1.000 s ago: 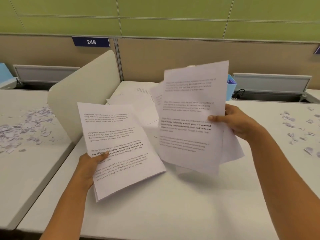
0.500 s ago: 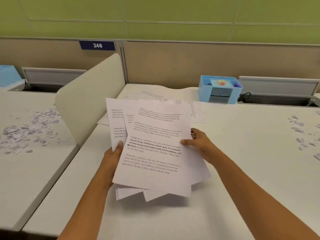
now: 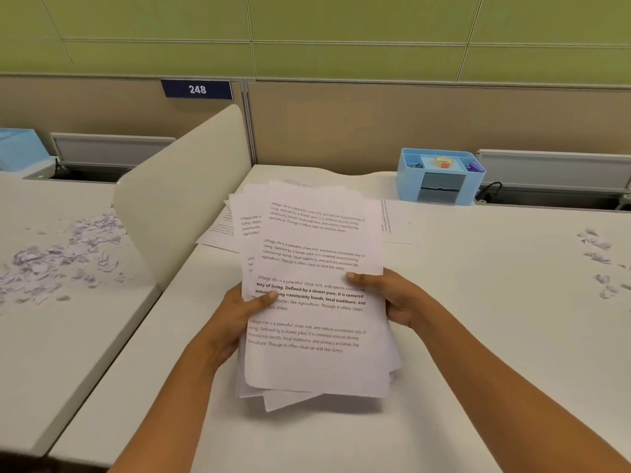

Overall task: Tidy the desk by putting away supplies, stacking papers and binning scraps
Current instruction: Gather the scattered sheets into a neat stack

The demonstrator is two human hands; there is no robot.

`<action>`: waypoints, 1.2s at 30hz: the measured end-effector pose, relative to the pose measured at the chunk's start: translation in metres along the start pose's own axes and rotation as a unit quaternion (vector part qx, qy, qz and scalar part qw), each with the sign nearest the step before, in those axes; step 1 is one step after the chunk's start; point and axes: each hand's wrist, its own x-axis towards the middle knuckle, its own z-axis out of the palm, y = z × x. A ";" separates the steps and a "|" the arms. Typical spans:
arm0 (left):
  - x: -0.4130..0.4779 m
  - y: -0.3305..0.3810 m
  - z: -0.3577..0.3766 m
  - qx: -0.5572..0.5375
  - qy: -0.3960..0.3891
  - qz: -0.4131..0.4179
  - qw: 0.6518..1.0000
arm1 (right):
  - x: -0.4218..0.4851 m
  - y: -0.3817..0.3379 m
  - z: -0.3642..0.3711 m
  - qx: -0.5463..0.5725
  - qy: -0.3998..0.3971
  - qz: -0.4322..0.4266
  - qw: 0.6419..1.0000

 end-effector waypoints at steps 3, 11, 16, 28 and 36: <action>0.004 0.007 -0.002 0.016 -0.008 0.015 1.000 | -0.001 -0.013 0.004 -0.020 0.036 -0.070 0.997; 0.017 0.046 0.009 0.037 0.024 0.125 0.991 | -0.006 -0.049 0.014 -0.048 0.042 -0.254 0.965; 0.019 0.045 0.008 0.033 0.013 0.161 0.986 | -0.008 -0.036 0.014 -0.136 0.017 -0.236 0.962; 0.017 0.069 0.010 0.006 0.071 0.232 0.970 | -0.009 -0.046 0.030 -0.092 0.072 -0.264 0.957; 0.015 0.100 0.009 0.049 0.015 0.276 0.960 | -0.013 -0.068 0.045 -0.079 0.023 -0.300 0.950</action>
